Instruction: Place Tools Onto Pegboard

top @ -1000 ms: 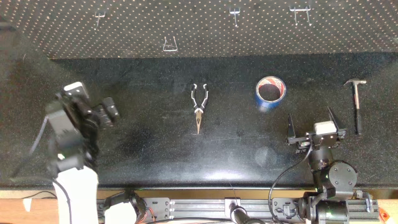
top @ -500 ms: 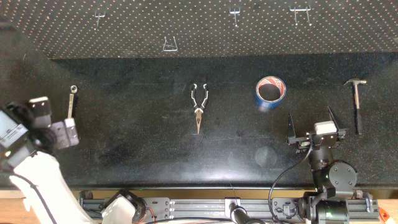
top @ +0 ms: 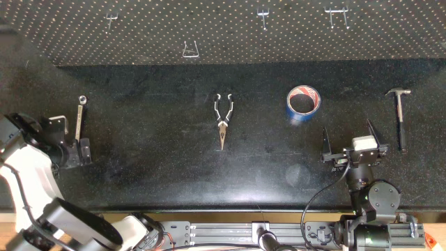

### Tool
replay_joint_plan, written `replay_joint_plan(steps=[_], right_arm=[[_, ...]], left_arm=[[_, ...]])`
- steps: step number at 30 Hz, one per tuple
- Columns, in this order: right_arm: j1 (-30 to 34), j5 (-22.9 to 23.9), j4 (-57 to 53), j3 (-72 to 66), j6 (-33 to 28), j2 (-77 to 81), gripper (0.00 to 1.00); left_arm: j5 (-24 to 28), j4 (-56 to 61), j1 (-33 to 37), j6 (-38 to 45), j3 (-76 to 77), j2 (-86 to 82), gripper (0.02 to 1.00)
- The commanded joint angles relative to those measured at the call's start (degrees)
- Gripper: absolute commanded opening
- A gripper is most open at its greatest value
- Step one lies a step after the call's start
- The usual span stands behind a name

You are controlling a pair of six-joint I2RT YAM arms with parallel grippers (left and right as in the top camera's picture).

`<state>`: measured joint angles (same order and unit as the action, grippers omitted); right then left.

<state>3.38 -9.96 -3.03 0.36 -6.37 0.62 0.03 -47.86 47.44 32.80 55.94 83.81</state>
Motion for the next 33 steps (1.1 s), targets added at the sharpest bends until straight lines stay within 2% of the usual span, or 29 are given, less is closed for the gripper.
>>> replay_joint_plan(steps=[1,4,10,20,33], right_arm=[[0.3,0.5,-0.4,-0.1,-0.4,-0.6,0.993],[0.3,0.5,-0.4,-0.1,-0.4,-0.6,0.996],[0.3,0.5,-0.4,-0.1,-0.4,-0.6,0.993],[0.3,0.5,-0.4,-0.1,-0.4,-0.6,0.996],[0.3,0.5,-0.4,-0.1,-0.4,-0.6,0.996]], left_arm=[[0.8,1.6,0.6,0.5,3.8,4.1,0.993],[3.5,2.9,1.0,0.5,6.1,6.1,0.993],[3.7,8.0,0.9,0.5,8.5,10.7,0.993],[7.0,7.2,-2.0,2.8,14.6,19.2,0.996],[7.6,6.3,-5.2,3.9,17.2,24.4,0.996]])
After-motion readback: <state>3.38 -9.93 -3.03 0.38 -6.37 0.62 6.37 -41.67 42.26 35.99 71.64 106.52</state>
